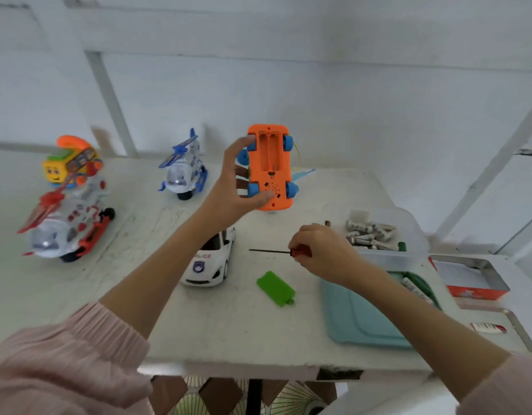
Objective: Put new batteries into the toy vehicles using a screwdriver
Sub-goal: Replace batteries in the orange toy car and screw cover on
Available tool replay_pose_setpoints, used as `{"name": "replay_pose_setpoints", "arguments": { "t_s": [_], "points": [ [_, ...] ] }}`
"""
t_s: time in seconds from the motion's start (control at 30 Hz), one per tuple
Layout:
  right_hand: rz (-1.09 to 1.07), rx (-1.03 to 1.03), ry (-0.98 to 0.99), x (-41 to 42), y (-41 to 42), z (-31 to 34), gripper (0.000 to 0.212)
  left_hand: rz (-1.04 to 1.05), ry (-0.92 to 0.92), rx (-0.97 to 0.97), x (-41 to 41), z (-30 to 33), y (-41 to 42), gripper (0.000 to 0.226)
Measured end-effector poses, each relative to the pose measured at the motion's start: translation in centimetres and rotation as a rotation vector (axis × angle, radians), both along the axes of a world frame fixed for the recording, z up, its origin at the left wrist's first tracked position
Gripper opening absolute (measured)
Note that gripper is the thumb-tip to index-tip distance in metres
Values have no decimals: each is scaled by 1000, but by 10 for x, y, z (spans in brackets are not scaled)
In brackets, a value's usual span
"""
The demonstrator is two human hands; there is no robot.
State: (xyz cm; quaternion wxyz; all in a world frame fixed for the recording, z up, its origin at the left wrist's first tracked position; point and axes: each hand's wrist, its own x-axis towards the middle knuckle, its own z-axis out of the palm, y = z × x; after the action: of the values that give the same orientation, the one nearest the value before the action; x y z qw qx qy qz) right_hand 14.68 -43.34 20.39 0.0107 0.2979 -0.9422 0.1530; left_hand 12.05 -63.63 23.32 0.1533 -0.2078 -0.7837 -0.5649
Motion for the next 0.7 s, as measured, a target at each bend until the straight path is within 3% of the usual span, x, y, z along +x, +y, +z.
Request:
{"name": "replay_pose_setpoints", "arguments": {
  "t_s": [0.2, 0.5, 0.7],
  "points": [
    [-40, 15, -105, -3, -22, -26, 19, 18, -4, 38, 28, -5, -14, 78],
    [-79, 46, -106, -1, -23, -28, 24, 30, -41, 27, 41, -10, -14, 75],
    [-52, -108, -11, 16, 4, -21, 22, 4, -54, 48, 37, -12, 3, 78]
  ]
}}
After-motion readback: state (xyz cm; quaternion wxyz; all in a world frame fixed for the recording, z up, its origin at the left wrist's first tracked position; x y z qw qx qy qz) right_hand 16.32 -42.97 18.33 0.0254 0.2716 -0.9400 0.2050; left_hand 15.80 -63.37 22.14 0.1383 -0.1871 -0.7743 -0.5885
